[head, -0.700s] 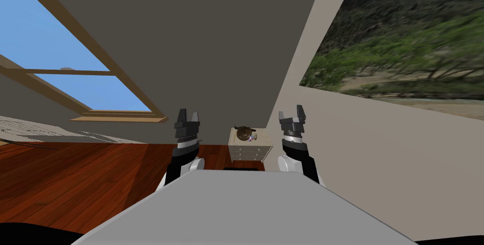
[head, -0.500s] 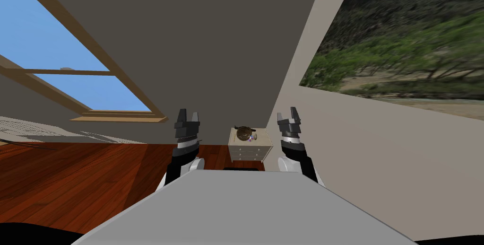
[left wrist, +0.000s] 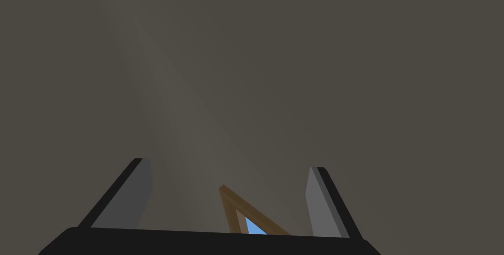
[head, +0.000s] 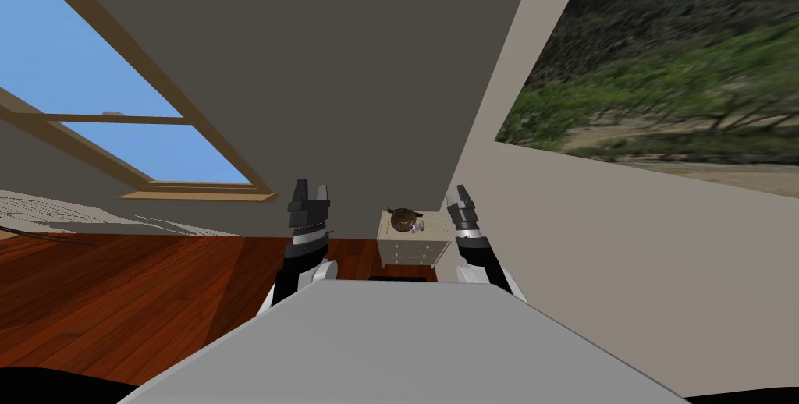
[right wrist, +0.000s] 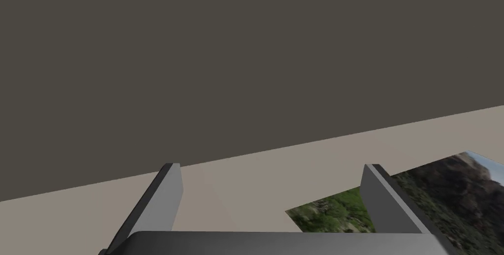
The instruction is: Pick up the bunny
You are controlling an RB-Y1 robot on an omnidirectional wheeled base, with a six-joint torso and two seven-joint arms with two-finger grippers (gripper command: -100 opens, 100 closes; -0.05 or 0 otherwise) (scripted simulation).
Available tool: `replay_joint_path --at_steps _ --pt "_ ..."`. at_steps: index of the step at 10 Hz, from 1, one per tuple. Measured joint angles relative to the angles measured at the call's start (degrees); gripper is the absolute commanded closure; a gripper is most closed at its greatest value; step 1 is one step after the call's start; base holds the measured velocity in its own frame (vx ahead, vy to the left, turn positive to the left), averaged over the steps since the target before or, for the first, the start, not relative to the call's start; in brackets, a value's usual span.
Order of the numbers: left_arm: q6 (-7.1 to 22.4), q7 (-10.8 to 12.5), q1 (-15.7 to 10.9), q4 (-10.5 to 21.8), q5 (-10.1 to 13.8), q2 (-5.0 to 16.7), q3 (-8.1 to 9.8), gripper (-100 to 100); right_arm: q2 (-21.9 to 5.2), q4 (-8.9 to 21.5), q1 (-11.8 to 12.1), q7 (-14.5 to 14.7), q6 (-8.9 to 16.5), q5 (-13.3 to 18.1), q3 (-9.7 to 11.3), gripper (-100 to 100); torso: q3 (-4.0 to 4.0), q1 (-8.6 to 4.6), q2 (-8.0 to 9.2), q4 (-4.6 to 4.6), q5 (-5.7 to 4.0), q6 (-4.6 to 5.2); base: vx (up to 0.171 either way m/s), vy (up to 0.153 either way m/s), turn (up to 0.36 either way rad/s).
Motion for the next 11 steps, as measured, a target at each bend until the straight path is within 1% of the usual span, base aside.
replay_joint_path --at_steps 1,2,4,5,6,7,8,9,11 --pt "0.0 0.0 0.0 0.0 0.0 0.0 0.0 0 -0.4 0.63 -0.19 0.21 0.42 0.43 0.27 -100 0.0 0.0 -0.01 0.0 0.0 0.0 -0.001 0.003 0.017" --pt "0.0 0.0 0.0 0.0 0.0 0.0 0.0 0 -0.98 2.73 -1.11 0.48 0.78 1.09 0.5 -100 -0.01 0.0 -0.02 0.0 0.0 -0.01 0.0 0.004 0.045" --pt "0.0 0.0 0.0 0.0 0.0 0.0 0.0 0 -2.71 4.77 -1.12 1.51 3.16 3.29 2.23 -100 -0.01 0.02 -0.01 0.0 0.01 -0.01 0.0 0.006 0.026" --pt "0.0 0.0 0.0 0.0 0.0 0.0 0.0 0 -3.19 6.19 -1.39 1.76 3.48 3.73 2.44 -100 -0.01 0.01 -0.02 0.0 0.0 0.0 0.001 0.005 0.038" --pt "0.0 0.0 0.0 0.0 0.0 0.0 0.0 0 -4.12 7.19 -1.49 1.95 4.17 4.39 2.83 -100 -0.01 0.01 -0.02 0.0 0.0 0.0 0.001 0.002 0.02" --pt "0.0 0.0 0.0 0.0 0.0 0.0 0.0 0 -4.5 8.06 -1.43 2.15 4.4 4.8 3.13 -100 -0.01 0.0 -0.01 0.0 0.0 0.0 0.0 0.003 0.039" --pt "0.0 0.0 0.0 0.0 0.0 0.0 0.0 0 -5.18 9.85 -1.58 2.49 4.48 5.53 3.61 -100 -0.01 0.0 -0.01 0.0 0.0 0.0 -0.001 0.007 0.086" --pt "0.0 0.0 0.0 0.0 0.0 0.0 0.0 0 -6.23 10.77 -1.65 2.98 5.67 6.58 4.43 -100 0.0 0.02 -0.01 0.0 0.01 -0.01 0.0 0.004 0.031" --pt "0.0 0.0 0.0 0.0 0.0 0.0 0.0 0 -6.85 13.77 -1.95 4.03 6.38 8.12 5.66 -100 0.0 0.02 -0.01 0.0 0.01 0.0 -0.001 0.004 0.045"
